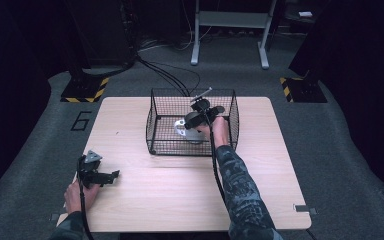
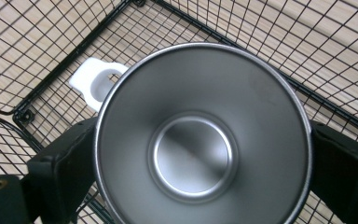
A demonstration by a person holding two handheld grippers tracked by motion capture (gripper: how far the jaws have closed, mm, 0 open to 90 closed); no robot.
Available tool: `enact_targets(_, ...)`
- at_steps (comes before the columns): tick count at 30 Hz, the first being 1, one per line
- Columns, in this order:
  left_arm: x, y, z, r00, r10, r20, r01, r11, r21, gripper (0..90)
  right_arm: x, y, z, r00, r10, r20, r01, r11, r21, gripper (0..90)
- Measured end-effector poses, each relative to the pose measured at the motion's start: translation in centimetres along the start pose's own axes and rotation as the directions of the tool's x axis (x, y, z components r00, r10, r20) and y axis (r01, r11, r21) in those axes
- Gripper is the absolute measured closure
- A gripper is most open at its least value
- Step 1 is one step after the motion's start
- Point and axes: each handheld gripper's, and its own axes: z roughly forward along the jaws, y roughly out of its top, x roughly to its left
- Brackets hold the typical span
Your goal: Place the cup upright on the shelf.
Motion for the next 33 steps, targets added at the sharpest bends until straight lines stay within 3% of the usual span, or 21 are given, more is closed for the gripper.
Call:
enact_targets(4, 0.0, 0.0, 0.0, 1.0000, 0.000, 0.000, 0.000, 1.0000, 0.000, 0.0, 0.3, -0.1, 0.0, 0.9998, -0.016, 0.013, 0.016, 1.000, -0.002, 5.6)
enact_targets(13, 0.1, 0.0, 0.0, 1.0000, 0.007, -0.002, -0.007, 1.0000, 0.001, 0.1, 0.3, -0.1, 0.0, 0.9998, 0.001, 0.019, -0.001, 1.000, -0.008, 4.9)
enact_targets(18, 0.1, 0.0, 0.0, 1.0000, 0.009, -0.001, -0.009, 1.0000, 0.002, 0.1, 0.4, -0.1, -0.3, 0.9999, 0.007, 0.009, -0.006, 1.000, -0.015, 0.0)
enact_targets(33, 0.1, 0.0, 0.0, 1.0000, 0.009, -0.001, -0.009, 1.0000, 0.001, 0.1, 0.5, -0.6, -3.9, 0.9998, -0.015, 0.014, 0.017, 0.995, -0.100, 0.0)
